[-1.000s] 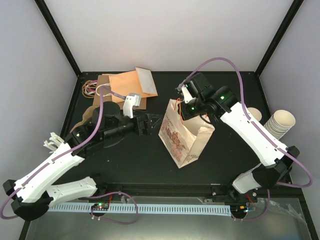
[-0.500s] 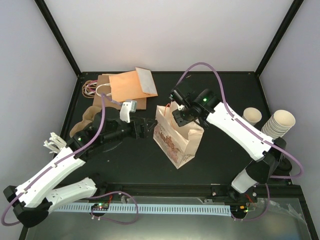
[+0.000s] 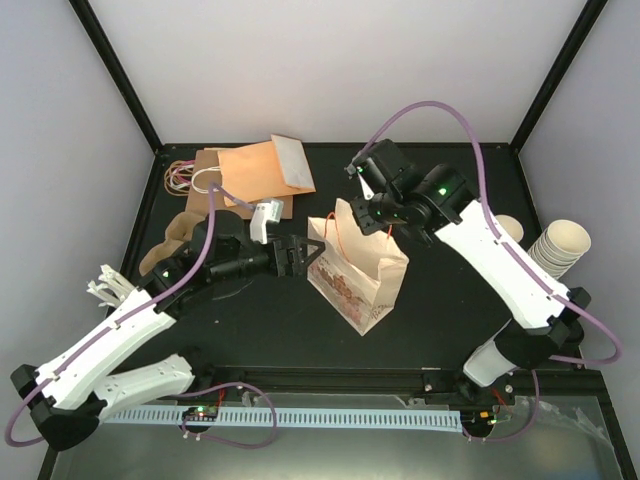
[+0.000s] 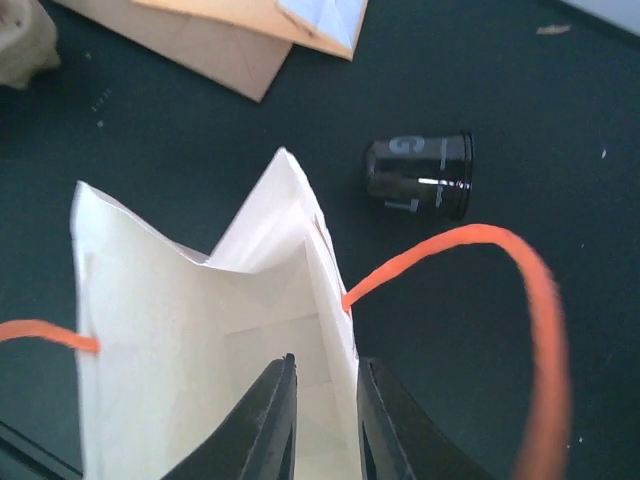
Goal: Pack the takeout coffee
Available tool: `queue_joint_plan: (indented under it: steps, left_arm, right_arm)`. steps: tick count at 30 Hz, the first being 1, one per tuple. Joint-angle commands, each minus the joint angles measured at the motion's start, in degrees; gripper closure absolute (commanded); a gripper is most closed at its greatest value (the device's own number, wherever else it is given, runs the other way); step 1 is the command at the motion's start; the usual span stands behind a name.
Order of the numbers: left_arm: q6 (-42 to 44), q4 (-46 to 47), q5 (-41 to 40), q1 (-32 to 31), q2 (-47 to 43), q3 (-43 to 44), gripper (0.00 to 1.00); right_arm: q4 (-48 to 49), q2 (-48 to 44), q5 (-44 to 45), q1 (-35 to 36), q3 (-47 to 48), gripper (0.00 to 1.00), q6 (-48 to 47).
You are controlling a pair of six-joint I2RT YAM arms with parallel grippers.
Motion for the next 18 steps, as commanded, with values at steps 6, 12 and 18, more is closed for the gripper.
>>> queue_joint_plan:
  steps: [6,12,18]
  left_arm:
    - [-8.58,7.89,2.50,-5.22,2.26,2.84,0.08]
    - [-10.63,11.49,-0.27,-7.46,2.64,3.52,0.09]
    - [-11.07,12.74,-0.06,-7.82,5.39,5.72,0.13]
  right_arm:
    - [-4.12,-2.92,3.74,0.03,7.08,0.75,-2.44]
    - [-3.76,-3.67,8.16,-0.10,6.03,0.62,-2.08]
    - [-3.63,-3.24,13.89,-0.18,5.41,0.63,-0.94]
